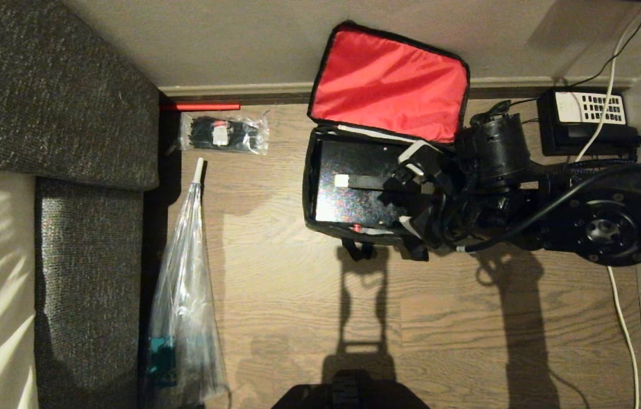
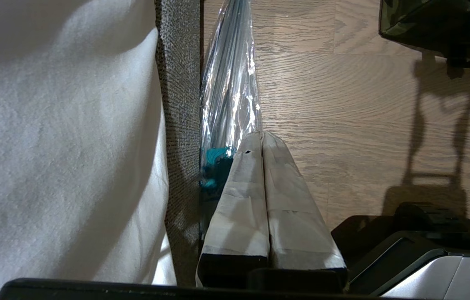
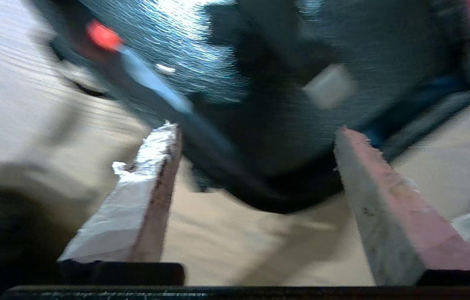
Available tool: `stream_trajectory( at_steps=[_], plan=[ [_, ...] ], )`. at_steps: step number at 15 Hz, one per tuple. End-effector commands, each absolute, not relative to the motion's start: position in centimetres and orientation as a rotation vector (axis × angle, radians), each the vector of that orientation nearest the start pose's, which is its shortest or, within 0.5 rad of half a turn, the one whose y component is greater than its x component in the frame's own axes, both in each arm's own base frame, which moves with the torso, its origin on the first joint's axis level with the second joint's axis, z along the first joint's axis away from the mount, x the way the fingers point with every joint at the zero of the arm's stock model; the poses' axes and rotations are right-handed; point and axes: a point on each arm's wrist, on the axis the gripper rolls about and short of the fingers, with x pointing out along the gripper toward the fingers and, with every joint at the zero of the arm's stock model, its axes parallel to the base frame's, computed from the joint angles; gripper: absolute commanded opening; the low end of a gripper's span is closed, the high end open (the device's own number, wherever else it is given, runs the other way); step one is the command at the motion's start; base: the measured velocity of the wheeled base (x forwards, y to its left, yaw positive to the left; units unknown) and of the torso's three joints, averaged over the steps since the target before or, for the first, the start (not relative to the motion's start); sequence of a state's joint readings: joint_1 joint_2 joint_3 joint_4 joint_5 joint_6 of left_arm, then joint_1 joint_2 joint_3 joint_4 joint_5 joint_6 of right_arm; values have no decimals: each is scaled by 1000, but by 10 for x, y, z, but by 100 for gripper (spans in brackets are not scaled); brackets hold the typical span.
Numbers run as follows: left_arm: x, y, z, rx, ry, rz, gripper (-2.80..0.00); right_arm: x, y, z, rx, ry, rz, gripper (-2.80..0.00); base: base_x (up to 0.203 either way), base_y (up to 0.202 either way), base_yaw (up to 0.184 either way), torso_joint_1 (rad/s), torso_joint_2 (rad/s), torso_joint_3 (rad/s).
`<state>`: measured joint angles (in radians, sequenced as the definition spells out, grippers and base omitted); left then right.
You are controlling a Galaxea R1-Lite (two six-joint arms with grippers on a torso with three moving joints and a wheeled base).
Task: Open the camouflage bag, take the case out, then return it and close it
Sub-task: Grip the handle
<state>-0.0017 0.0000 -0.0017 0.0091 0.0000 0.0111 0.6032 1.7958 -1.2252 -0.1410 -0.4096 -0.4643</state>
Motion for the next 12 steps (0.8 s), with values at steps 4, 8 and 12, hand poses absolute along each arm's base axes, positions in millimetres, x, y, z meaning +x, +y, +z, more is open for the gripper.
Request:
stream_trajectory(
  at_steps=[4,8,12],
  plan=[
    [-23,0,75,12,8,-2,-280,298,202,193,-964,311,33,0,0,0,0,0,0,0],
    [-23,0,75,12,8,-2,-280,292,235,185,-1040,209,-14,0,0,0,0,0,0,0],
    [-23,0,75,12,6,-2,-280,295,246,186,-1189,86,-89,0,0,0,0,0,0,0]
  ],
)
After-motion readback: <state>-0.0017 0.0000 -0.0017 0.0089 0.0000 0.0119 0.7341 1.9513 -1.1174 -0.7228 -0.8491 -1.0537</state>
